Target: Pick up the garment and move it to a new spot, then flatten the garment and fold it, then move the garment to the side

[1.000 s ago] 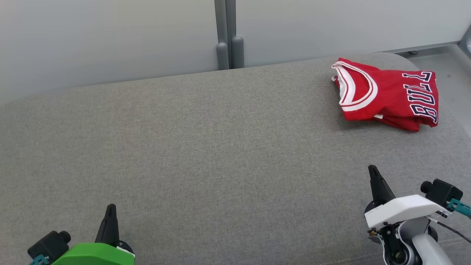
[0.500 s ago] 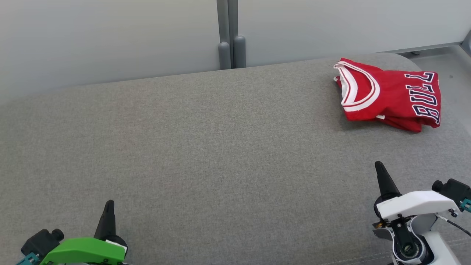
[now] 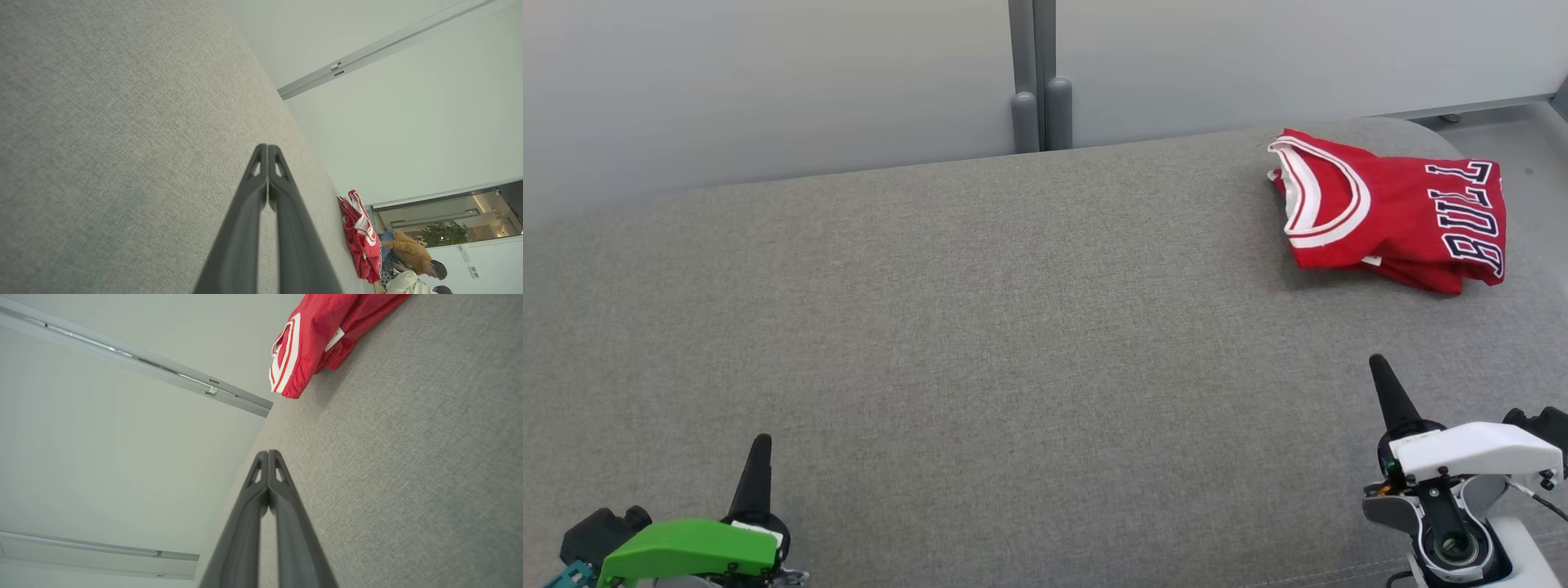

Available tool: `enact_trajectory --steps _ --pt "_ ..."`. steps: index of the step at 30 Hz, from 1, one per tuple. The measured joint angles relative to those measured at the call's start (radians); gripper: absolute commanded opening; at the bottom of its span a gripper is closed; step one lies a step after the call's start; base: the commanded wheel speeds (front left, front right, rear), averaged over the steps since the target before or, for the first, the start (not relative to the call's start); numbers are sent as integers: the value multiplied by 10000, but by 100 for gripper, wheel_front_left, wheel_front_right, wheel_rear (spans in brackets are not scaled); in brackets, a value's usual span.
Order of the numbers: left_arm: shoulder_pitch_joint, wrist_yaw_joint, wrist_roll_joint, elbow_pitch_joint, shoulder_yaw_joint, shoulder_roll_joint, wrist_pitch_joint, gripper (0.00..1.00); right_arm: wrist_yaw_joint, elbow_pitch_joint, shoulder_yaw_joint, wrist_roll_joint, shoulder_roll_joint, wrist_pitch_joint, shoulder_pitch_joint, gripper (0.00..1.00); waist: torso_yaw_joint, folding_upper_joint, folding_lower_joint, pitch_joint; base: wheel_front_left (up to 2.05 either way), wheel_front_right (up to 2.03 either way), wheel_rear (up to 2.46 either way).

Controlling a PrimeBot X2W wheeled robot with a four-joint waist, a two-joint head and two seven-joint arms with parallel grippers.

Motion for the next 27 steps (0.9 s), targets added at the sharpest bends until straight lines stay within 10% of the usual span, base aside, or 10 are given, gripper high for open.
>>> enact_trajectory --steps 27 --pt "-629 -706 -3147 443 535 23 767 0 698 196 -1131 3373 198 853 -289 0 124 0 0 21 0 0 0"
